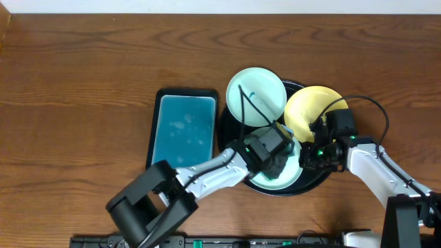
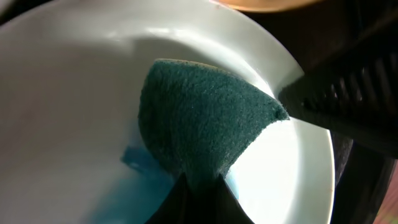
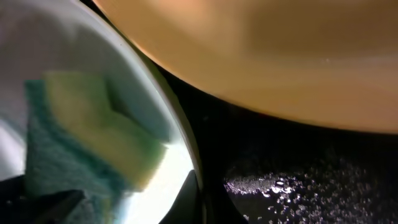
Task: Clean dirty plates on tray and stack at the side
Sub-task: 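Carry sponge with left gripper onto the light blue plate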
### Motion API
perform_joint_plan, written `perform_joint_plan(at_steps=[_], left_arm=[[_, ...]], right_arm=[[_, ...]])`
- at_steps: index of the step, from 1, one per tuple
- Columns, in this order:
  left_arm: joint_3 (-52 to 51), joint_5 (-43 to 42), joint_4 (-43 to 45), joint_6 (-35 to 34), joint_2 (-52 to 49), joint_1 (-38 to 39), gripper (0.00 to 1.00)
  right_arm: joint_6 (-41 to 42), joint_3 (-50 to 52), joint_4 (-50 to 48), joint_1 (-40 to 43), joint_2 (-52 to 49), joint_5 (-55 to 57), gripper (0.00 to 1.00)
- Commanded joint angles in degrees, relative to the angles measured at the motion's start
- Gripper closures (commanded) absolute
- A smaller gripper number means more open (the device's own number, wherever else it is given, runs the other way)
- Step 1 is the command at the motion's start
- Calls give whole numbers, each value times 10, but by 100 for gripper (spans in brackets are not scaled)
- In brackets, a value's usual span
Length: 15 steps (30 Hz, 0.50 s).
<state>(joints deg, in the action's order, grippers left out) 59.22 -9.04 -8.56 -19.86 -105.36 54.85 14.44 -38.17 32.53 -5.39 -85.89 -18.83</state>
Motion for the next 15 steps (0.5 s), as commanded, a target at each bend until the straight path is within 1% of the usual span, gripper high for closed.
perform_joint_plan(at_steps=[1,3,5,8,9,13,15], left_arm=[[10,-4,-17,-8,-18,15,93],[10,33,-40,-6,-18,15,93],[10,93,-64,-6,-17,9,92],[10,177,-90,-6,-17,-12,92],[10,191,-93,-6,-17,-23,93],[10,191,-92,-19,-17,-59,93],[10,173,-92,-33,-17,-68,92]], right_arm=[[-3,2,1,-3,-5,-1,99],[-3,2,1,-3,-5,-1,99],[-3,2,1,-3,-5,-1,99],[-3,2,2,-3,-5,-1,99],[-3,2,2,-3,-5,-1,99],[-3,2,3,-3,-5,-1,99],[-3,2,3,-3,-5,-1,99]])
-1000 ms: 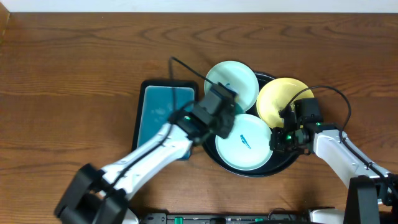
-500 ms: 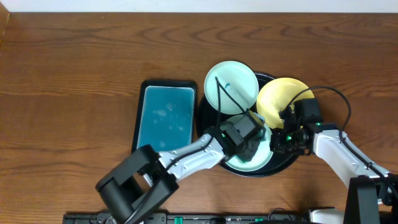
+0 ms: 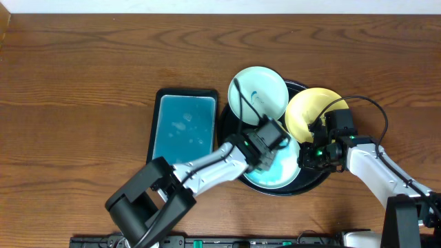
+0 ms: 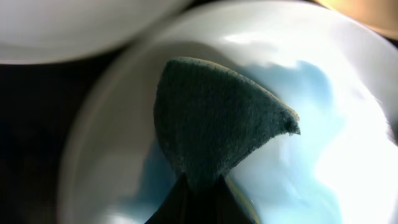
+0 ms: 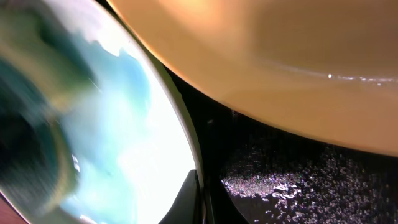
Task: Clean dirty plates on tray and stack at the side
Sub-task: 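Carry sponge with left gripper onto the light blue plate, then scrub the plate with the sponge while right gripper holds it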
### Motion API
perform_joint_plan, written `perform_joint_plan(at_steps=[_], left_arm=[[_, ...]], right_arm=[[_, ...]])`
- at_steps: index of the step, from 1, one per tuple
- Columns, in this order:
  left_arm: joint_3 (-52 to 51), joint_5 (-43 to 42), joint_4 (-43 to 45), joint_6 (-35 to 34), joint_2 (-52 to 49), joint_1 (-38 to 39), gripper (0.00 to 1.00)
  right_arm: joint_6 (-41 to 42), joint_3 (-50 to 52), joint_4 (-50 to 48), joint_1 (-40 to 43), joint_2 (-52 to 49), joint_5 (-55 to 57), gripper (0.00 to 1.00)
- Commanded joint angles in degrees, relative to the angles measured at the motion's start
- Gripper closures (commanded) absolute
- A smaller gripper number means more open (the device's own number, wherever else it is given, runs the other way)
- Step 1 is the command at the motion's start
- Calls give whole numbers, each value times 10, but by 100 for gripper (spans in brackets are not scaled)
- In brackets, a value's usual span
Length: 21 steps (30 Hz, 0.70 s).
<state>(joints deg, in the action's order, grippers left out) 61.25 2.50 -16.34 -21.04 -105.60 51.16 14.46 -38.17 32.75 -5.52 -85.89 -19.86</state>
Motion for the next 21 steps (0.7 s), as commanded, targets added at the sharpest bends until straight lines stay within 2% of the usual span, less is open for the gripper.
perform_joint_plan(at_steps=[1,4,10,17,21], left_arm=[[-10,42,-12,-22,-14,-31,93],[-10,-51,-5,-23,-14,-22,92],[-10,-146,1,-42,-14,30,92],[-10,-149,3,-35,-14,91,93],[-10,-78,-2,-26,-14,82,92]], right_arm=[[-3,2,1,-2,-5,9,99],[-3,2,1,-2,-5,9,99],[-3,2,2,-2,-5,9,99],[-3,2,3,-2,-5,9,99],[-3,2,3,-2,-5,9,99]])
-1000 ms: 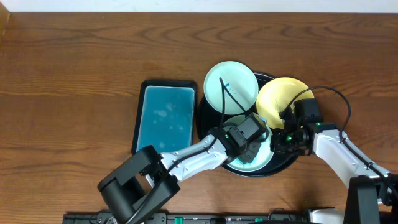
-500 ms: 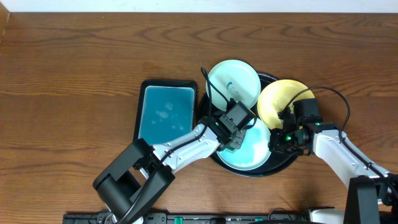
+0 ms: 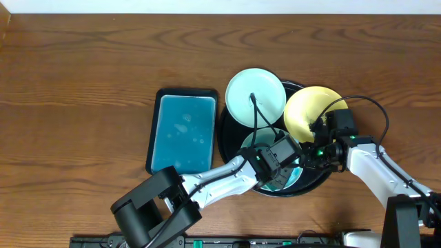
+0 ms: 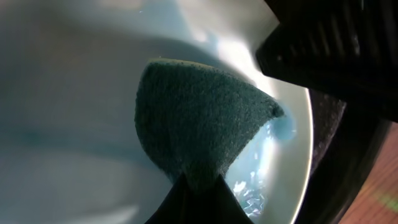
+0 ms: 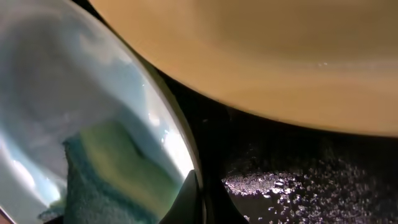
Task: Clean dirty plates on tray and stack at the side
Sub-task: 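Scrub the plate with the sponge while right gripper holds it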
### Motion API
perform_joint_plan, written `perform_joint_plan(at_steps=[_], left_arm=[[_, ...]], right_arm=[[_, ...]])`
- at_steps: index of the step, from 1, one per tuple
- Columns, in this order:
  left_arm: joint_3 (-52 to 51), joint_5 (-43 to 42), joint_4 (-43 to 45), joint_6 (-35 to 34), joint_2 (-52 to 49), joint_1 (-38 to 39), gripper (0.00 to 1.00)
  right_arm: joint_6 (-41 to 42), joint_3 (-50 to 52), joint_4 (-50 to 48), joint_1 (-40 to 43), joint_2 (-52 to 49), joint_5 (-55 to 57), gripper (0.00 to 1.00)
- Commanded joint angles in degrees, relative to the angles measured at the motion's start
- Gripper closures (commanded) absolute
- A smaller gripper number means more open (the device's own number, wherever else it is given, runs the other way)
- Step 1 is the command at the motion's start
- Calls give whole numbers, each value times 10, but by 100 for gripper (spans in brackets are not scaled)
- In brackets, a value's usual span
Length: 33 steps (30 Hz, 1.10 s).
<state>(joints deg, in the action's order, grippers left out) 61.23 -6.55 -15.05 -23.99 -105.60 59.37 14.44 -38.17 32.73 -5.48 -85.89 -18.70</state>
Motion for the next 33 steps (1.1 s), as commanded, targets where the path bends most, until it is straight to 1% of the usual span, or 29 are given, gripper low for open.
perform_joint_plan(at_steps=[1,3,8,13,17,18,19,21,22,25,28,29,33], left_arm=[[-10,25,-16,3,-13,-7,93],[-10,39,-16,3,-9,-31,93],[-3,38,-16,5,32,-106,92],[12,38,-16,54,89,-160,92],[25,35,-19,92,129,-179,93],[31,36,-21,95,137,-181,93],[35,35,-23,96,141,-183,93],[42,35,-25,96,144,-186,92],[43,36,-25,96,144,-187,92],[44,36,-25,96,144,-189,93],[44,36,-25,96,144,-189,92],[44,36,-27,96,144,-189,92],[44,36,-58,96,144,-189,93]], right_arm=[[-3,2,3,-3,-5,-2,99],[-3,2,3,-3,-5,-2,99],[-3,2,5,-3,-5,-2,99],[-3,2,4,-3,-5,-2,99],[-3,2,5,-3,-5,-2,99],[-3,2,5,-3,-5,-3,94],[-3,2,5,-3,-5,-5,85],[-4,2,5,-3,-5,-12,82],[-3,2,5,-3,-5,-16,81],[-3,2,5,-3,-5,-28,84],[-3,2,5,-3,-5,-28,96],[-3,2,5,-3,-5,-28,99],[-3,2,17,-3,-5,-28,99]])
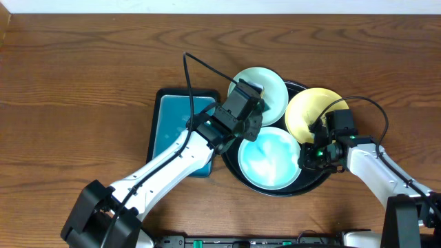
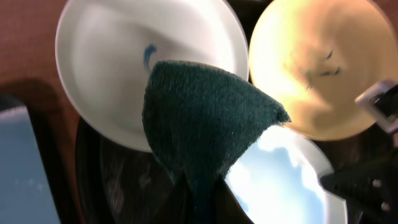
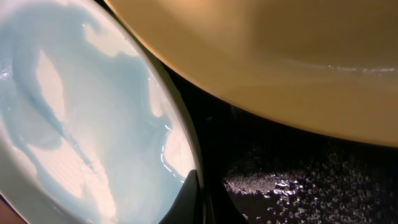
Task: Clean dirty plates on tray and stack at the side
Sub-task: 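Scrub the plate with the sponge while right gripper holds it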
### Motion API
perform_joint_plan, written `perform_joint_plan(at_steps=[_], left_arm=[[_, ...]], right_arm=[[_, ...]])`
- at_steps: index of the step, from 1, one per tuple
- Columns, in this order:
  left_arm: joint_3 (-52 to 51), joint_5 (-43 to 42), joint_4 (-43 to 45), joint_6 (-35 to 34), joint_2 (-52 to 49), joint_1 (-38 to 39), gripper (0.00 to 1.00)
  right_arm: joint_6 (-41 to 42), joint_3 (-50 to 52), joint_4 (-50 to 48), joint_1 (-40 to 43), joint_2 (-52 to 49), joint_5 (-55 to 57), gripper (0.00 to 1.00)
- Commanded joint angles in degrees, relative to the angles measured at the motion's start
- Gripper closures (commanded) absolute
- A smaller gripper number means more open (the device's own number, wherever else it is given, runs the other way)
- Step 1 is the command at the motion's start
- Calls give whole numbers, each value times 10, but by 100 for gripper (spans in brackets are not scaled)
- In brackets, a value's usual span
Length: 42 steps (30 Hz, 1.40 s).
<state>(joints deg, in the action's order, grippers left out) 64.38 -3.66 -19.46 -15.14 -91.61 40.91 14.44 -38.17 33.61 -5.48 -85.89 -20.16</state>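
Observation:
Three plates lie on the round black tray (image 1: 231,160): a pale green plate (image 1: 267,91) at the back, a yellow plate (image 1: 311,111) at the right, and a front white plate (image 1: 269,158) smeared with blue suds. My left gripper (image 1: 247,110) is shut on a dark green sponge (image 2: 202,121), raised over the tray between the green and sudsy plates. My right gripper (image 3: 198,198) is shut on the right rim of the sudsy plate (image 3: 81,118), under the yellow plate (image 3: 280,56).
A black rectangular tray of blue soapy water (image 1: 180,131) sits just left of the round tray. The brown wooden table (image 1: 83,76) spreads around both. A black cable (image 1: 207,69) arches over the left arm.
My left gripper, with the sponge, was down in the front plate; now it is raised off it, near the pale green plate. The front plate lies bare with suds. The right gripper has kept its hold.
The sponge in my left gripper was pressed on the front plate at its right, then its back left, then its right again, with blue suds spread over it. All along my right gripper was shut on that plate's rim. Now the sponge is off the plate.

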Motion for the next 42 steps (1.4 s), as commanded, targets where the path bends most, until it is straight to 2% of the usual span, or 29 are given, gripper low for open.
perform_joint_plan(at_steps=[1,9,14,24,36,42], left_arm=[[12,7,-26,7,4,-4,92],[6,16,-121,7,4,-15,92],[6,16,-144,7,4,-28,93],[6,16,-144,2,4,-30,92],[6,11,-144,-4,4,-30,93],[6,11,-143,-4,3,-30,93]], right_arm=[[-3,2,12,-3,-5,-14,99],[-34,0,20,-3,2,-99,99],[-34,-1,21,-2,35,-91,99],[-23,-13,48,-3,146,56,99],[3,-28,64,-3,223,188,99],[3,-30,68,-19,229,197,99]])
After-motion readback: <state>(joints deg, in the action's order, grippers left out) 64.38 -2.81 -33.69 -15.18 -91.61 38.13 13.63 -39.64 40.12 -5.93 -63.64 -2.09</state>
